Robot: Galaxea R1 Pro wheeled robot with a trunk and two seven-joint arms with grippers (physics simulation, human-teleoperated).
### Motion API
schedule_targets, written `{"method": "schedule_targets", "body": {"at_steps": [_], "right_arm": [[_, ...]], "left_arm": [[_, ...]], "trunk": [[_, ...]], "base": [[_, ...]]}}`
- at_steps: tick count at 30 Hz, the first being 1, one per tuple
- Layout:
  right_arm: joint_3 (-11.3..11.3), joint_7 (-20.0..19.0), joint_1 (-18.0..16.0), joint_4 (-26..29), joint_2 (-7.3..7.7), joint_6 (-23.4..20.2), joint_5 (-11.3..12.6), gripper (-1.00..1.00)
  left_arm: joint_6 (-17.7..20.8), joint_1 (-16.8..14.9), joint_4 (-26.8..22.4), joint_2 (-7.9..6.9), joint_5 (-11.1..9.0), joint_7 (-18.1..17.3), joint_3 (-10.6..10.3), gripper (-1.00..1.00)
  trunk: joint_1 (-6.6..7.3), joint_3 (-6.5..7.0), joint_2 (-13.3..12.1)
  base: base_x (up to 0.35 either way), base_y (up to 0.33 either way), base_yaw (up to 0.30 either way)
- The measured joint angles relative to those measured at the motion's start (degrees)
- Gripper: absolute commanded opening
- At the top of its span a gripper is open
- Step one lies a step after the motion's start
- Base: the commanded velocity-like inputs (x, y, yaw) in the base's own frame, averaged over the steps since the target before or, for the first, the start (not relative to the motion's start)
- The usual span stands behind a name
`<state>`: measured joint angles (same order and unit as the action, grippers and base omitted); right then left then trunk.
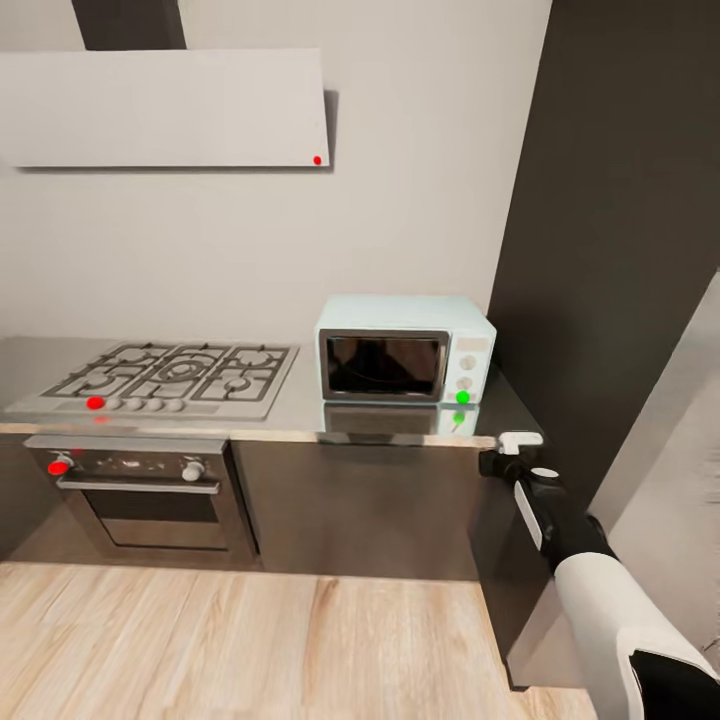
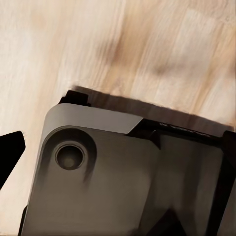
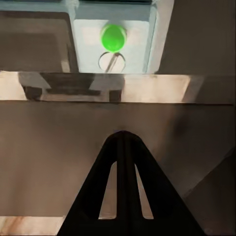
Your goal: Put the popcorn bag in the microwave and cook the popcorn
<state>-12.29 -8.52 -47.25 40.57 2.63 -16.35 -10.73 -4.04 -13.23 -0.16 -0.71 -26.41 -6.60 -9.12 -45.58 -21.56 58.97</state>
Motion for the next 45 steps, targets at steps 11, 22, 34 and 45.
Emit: {"method": "schedule_targets", "body": {"at_steps": [11,22,34,45], "right_arm": [[0.2,0.8,1.3,-16.6,0.48,4.2,-2.9,-1.0],[0.2,1.5,9.6,-41.9,4.5,16.5,-6.6,-1.0],[0.0,1.6,43.5,-41.8,1.29,26.6,-0.5,-1.0],[0.0,1.6,41.5,-41.8,1.3,26.6,-0.5,-1.0]], "left_arm": [[0.0,0.0,0.0,-0.07,-0.1,0.0,0.0,1.0],[0.0,0.0,0.0,-0.16,-0.2,0.0,0.0,1.0],[-0.1,0.0,-0.2,-0.52,0.4,0.0,-0.4,1.0],[-0.1,0.0,-0.2,-0.51,0.5,-0.1,-0.4,1.0]], "trunk": [[0.03,-0.01,0.0],[0.04,-0.02,0.0],[0.04,-0.02,0.0],[0.04,-0.01,0.0]], "base": [[-0.029,0.0,0.0],[0.0,0.0,0.0],[0.0,0.0,0.0],[0.0,0.0,0.0]]}}
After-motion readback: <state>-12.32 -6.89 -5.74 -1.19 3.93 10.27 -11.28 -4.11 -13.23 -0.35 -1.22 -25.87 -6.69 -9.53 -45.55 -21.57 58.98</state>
